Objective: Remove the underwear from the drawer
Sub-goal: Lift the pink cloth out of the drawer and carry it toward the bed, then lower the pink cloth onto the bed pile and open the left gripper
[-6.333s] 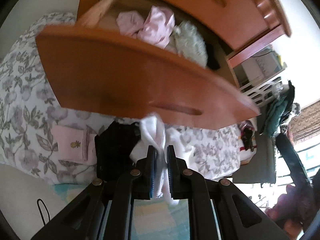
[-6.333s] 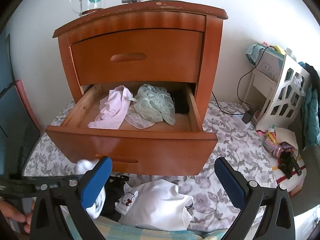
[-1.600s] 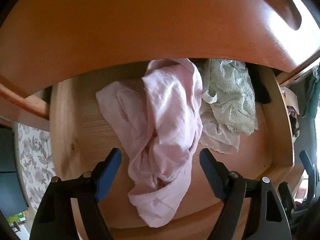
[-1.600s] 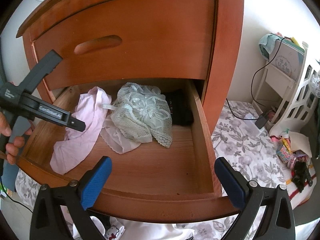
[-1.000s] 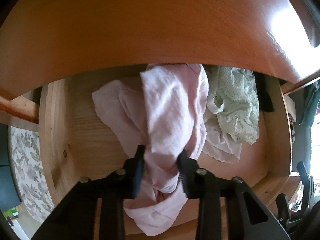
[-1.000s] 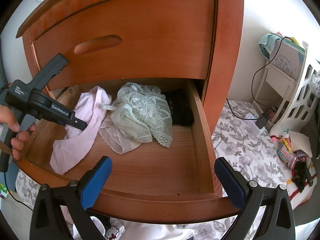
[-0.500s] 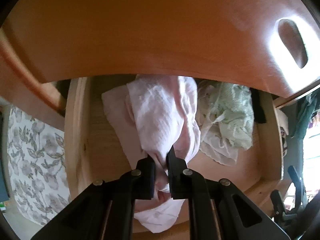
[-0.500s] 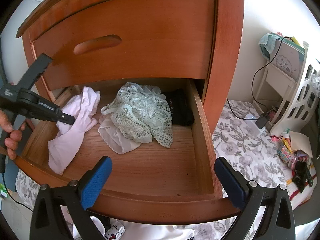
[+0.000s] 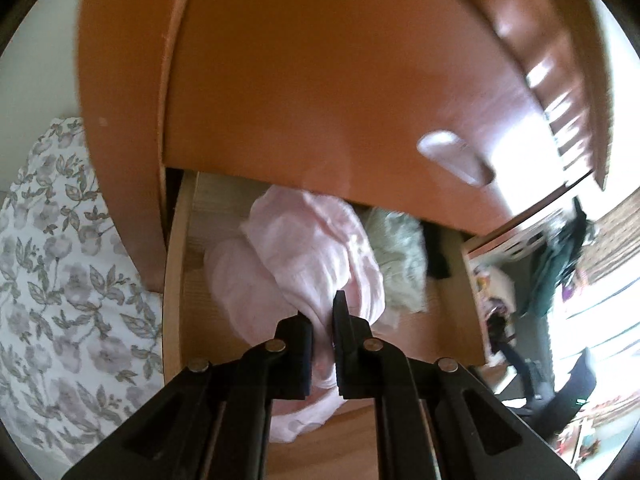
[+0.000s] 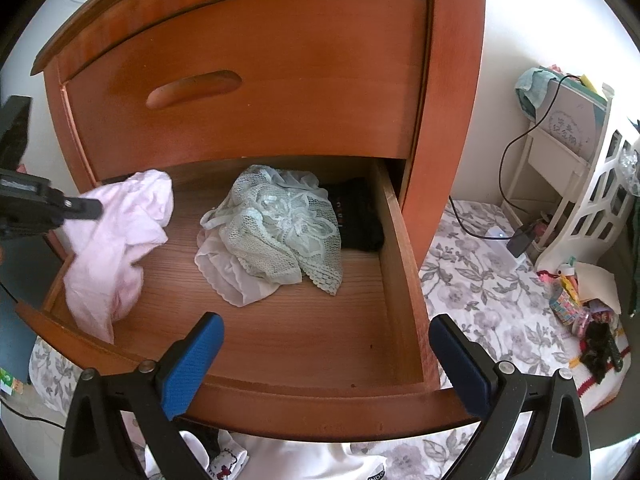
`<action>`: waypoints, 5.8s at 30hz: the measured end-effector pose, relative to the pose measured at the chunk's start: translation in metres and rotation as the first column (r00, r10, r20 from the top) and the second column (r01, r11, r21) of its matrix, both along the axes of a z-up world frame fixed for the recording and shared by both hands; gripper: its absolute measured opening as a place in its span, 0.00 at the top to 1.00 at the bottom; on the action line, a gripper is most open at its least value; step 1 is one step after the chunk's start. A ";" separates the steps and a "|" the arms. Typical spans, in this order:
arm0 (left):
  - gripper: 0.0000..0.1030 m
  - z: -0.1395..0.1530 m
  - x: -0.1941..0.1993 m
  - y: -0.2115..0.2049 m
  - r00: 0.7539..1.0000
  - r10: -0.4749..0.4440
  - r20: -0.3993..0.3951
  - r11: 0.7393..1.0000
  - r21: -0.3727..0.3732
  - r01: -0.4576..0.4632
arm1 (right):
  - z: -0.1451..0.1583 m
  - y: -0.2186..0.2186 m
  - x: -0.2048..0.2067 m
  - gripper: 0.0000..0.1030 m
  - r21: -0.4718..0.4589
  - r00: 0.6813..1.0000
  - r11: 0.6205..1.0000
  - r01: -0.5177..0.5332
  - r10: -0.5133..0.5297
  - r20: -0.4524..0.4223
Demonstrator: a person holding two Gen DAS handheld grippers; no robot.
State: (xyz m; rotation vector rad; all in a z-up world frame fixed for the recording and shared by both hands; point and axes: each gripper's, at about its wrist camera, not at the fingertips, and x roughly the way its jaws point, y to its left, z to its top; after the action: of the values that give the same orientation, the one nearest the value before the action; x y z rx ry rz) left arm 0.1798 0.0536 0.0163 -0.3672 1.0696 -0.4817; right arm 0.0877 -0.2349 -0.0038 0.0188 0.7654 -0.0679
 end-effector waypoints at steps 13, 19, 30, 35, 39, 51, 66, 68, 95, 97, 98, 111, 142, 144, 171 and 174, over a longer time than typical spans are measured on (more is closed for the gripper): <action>0.95 0.021 -0.014 0.030 0.998 0.037 0.052 0.999 -0.024 -0.036 | -0.001 0.000 0.001 0.00 0.007 1.000 1.000 -0.001 0.001 0.009; 0.62 -0.007 0.007 0.000 0.998 0.019 -0.052 0.995 0.099 -0.014 | -0.001 0.000 0.001 0.00 0.010 1.000 1.000 -0.006 0.006 0.012; 0.52 -0.031 0.032 -0.051 0.989 -0.084 -0.119 0.959 0.261 0.112 | -0.001 -0.001 0.002 0.00 0.011 1.000 1.000 -0.008 0.008 0.012; 0.52 -0.051 0.043 -0.061 0.980 -0.081 -0.181 0.939 0.315 0.136 | -0.001 -0.001 0.002 0.00 0.012 1.000 1.000 -0.009 0.009 0.010; 0.57 -0.062 0.047 -0.060 0.973 -0.076 -0.218 0.936 0.320 0.145 | -0.001 -0.001 0.002 0.00 0.012 1.000 1.000 -0.009 0.009 0.008; 0.90 -0.053 0.030 -0.031 0.988 -0.047 -0.144 0.985 0.157 0.070 | 0.000 -0.002 0.000 0.00 0.007 1.000 1.000 0.004 -0.004 0.000; 0.91 0.003 -0.015 -0.010 0.997 0.020 0.078 0.994 -0.108 -0.012 | 0.026 0.002 -0.021 0.00 -0.009 0.999 1.000 0.020 -0.020 0.036; 0.91 0.018 -0.025 -0.007 0.992 0.022 0.121 0.993 -0.119 -0.007 | 0.031 0.003 -0.027 0.00 -0.010 0.999 1.000 0.022 -0.022 0.045; 0.91 0.148 -0.172 0.044 0.905 0.105 0.413 0.976 -0.217 -0.015 | 0.091 0.017 -0.115 0.00 0.001 0.986 0.999 0.035 -0.035 0.166; 0.90 0.145 -0.178 0.045 0.909 0.109 0.402 0.977 -0.213 -0.023 | 0.092 0.018 -0.119 0.00 0.003 0.985 0.999 0.036 -0.036 0.169; 0.90 0.144 -0.181 0.046 0.911 0.110 0.397 0.977 -0.209 -0.027 | 0.093 0.018 -0.121 0.00 0.003 0.985 0.999 0.034 -0.035 0.169; 0.90 0.084 -0.200 0.037 0.970 0.099 0.220 0.986 -0.153 -0.066 | 0.084 0.026 -0.139 0.00 -0.009 0.990 1.000 0.029 -0.028 0.135; 0.90 -0.039 -0.187 -0.047 0.991 -0.060 -0.119 0.998 -0.039 0.056 | 0.045 0.021 -0.122 0.00 0.000 0.999 1.000 0.027 -0.027 0.028; 0.90 -0.042 -0.184 -0.050 0.990 -0.060 -0.126 0.998 -0.036 0.056 | 0.043 0.021 -0.120 0.00 0.000 0.999 1.000 0.025 -0.025 0.022; 0.37 -0.100 -0.162 -0.044 0.962 0.072 -0.264 0.996 0.068 -0.056 | 0.023 0.017 -0.104 0.00 -0.007 0.999 1.000 0.027 -0.028 -0.030; 0.29 -0.096 -0.163 -0.041 0.964 0.092 -0.251 0.992 0.107 -0.067 | 0.023 0.017 -0.104 0.00 -0.007 0.999 1.000 0.027 -0.027 -0.030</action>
State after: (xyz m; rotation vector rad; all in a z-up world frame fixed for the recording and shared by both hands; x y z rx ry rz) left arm 0.0165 0.0123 -0.0800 -0.3913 1.3183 -0.3140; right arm -0.0161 -0.2176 0.0194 0.0214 0.7950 -0.0965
